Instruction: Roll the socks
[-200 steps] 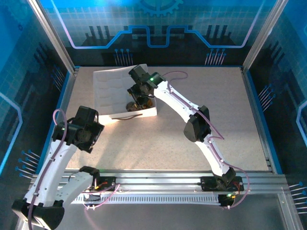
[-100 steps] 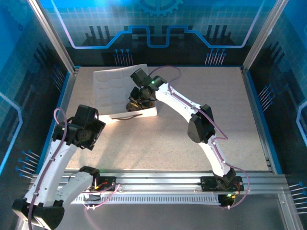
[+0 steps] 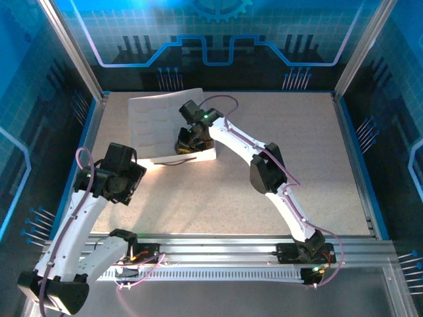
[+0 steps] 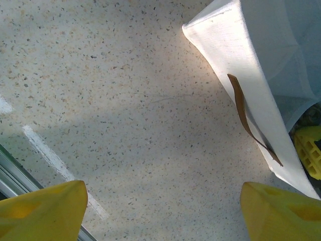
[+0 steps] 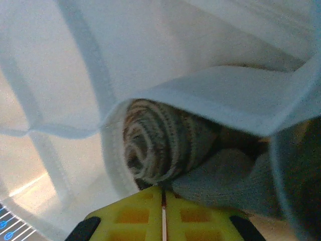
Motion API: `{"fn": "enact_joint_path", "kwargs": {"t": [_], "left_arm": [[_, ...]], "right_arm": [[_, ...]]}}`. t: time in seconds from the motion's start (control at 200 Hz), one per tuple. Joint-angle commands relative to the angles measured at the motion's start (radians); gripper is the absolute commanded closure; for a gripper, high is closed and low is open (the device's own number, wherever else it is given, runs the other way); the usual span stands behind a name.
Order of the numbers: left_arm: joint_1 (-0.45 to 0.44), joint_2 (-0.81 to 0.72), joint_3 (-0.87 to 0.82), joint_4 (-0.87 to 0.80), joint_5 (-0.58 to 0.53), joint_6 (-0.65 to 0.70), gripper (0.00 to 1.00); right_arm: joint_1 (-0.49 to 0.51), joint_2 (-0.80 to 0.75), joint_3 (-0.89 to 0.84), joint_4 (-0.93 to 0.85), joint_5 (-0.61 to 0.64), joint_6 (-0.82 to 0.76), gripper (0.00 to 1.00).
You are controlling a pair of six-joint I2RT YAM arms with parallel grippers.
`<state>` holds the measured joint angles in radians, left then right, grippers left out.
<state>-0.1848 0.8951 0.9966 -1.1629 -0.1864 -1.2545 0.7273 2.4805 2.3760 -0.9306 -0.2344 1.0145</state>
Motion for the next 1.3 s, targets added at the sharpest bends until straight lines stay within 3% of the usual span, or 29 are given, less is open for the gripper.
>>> {"fn": "enact_joint_path", "kwargs": {"t": [0.0, 0.15, 0.35, 0.595, 0.68, 0.75, 0.785, 0.81, 0.82, 0.961, 1.041, 1.136, 1.206, 1.256, 1.296], "left_arm": [[0.010, 0.001, -0.008, 0.006, 0.002, 0.004, 0.20], [0.010, 0.011, -0.008, 0.018, 0.003, 0.002, 0.20], [0.010, 0.024, 0.024, 0.045, -0.009, 0.046, 0.20], [0.010, 0.021, 0.043, 0.072, -0.025, 0.069, 0.18], [0.012, 0.020, 0.058, 0.087, -0.024, 0.095, 0.15], [0.011, 0.014, 0.075, 0.102, -0.027, 0.125, 0.10], [0.011, 0.005, 0.078, 0.114, -0.031, 0.141, 0.07], [0.012, -0.004, 0.076, 0.127, -0.031, 0.154, 0.01], [0.012, -0.010, 0.075, 0.132, -0.033, 0.160, 0.01], [0.016, -0.083, 0.048, 0.211, -0.031, 0.249, 0.01], [0.018, -0.101, 0.063, 0.170, -0.087, 0.281, 0.01], [0.019, -0.088, 0.094, 0.042, -0.273, 0.255, 0.01], [0.019, -0.080, 0.082, -0.073, -0.466, 0.187, 0.01], [0.019, -0.102, 0.016, -0.004, -0.535, 0.308, 0.01], [0.018, -0.136, -0.061, 0.108, -0.561, 0.460, 0.01]], "right_arm": [[-0.038, 0.008, -0.034, -0.088, 0.004, -0.071, 0.90], [-0.050, -0.002, -0.072, -0.041, -0.030, -0.086, 0.88], [-0.040, -0.041, 0.026, -0.006, -0.045, -0.146, 0.82], [-0.041, -0.262, -0.070, 0.014, 0.056, -0.198, 0.75], [-0.042, -0.404, -0.215, 0.104, 0.127, -0.275, 0.65], [-0.047, -0.556, -0.397, 0.228, 0.188, -0.361, 0.49], [-0.057, -0.637, -0.503, 0.297, 0.199, -0.402, 0.31], [-0.066, -0.689, -0.575, 0.344, 0.195, -0.431, 0.04], [-0.071, -0.717, -0.606, 0.363, 0.193, -0.443, 0.01], [-0.128, -1.018, -0.947, 0.471, 0.192, -0.618, 0.00], [-0.154, -1.131, -1.034, 0.384, 0.310, -0.681, 0.00], [-0.195, -1.228, -1.150, 0.311, 0.622, -0.668, 0.00], [-0.309, -1.322, -1.311, 0.406, 0.608, -0.711, 0.00], [-0.385, -1.384, -1.450, 0.529, 0.589, -0.783, 0.00], [-0.423, -1.425, -1.567, 0.651, 0.645, -0.833, 0.00]]}}
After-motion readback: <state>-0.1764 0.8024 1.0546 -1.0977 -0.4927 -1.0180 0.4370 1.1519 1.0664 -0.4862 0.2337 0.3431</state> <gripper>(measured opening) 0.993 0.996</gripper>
